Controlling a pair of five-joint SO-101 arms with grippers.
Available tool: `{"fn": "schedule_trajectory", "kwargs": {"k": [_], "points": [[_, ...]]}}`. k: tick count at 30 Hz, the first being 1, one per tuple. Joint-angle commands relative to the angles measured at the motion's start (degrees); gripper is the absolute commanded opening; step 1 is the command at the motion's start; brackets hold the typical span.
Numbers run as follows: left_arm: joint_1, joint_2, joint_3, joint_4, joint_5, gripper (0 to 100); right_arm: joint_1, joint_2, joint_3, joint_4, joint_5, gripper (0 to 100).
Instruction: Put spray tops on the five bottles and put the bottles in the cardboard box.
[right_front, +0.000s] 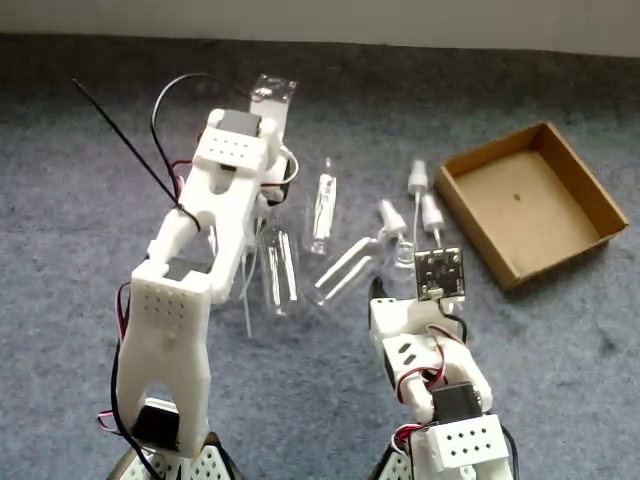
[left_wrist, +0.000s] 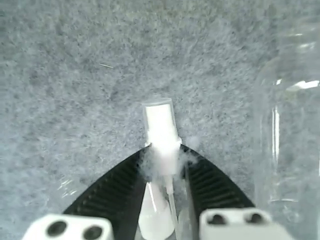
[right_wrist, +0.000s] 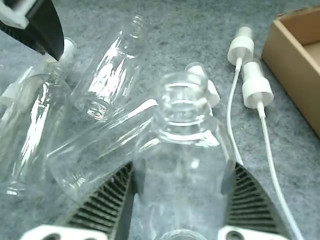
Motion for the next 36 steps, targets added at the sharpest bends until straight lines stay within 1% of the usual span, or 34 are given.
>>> {"fn": "schedule_trajectory", "kwargs": {"k": [1,4,7,10,13,17,18,24,28,30,36], "points": [[0.40,-0.92,2.07,-0.35,0.35,18,0.57,-0.66,0.75,-1.63,-0.09,20.2],[0.48,-0.92,5.14,-0.79,0.26,24,0.57,-0.66,0.75,-1.63,-0.09,20.2],[0.40,-0.92,6.11,-0.79,0.26,24,0.57,-0.66,0.75,-1.63,-0.09,20.2],[0.31,-0.92,6.11,-0.79,0.26,21,0.57,-0.66,0.75,-1.63,-0.09,20.2],[0.31,-0.92,5.93,-1.49,0.26,13,0.57,-0.66,0.75,-1.63,-0.09,20.2],[0.31,-0.92,6.02,-6.24,0.26,2,0.57,-0.66,0.75,-1.63,-0.09,20.2],[0.31,-1.01,6.02,-6.86,0.26,0,0.57,-0.66,0.75,-1.63,-0.09,20.2],[0.84,-1.63,5.67,-7.38,0.26,1,0.57,-0.66,0.75,-1.63,-0.09,20.2],[0.66,-1.80,0.57,-6.95,0.35,1,0.57,-0.66,0.75,-1.63,-0.09,20.2],[0.75,-2.33,-2.42,-4.66,0.44,1,0.57,-0.66,0.75,-1.63,-0.09,20.2],[2.59,-7.69,-13.85,8.09,0.26,1,0.57,-0.66,0.66,-1.63,-0.35,20.2]]}}
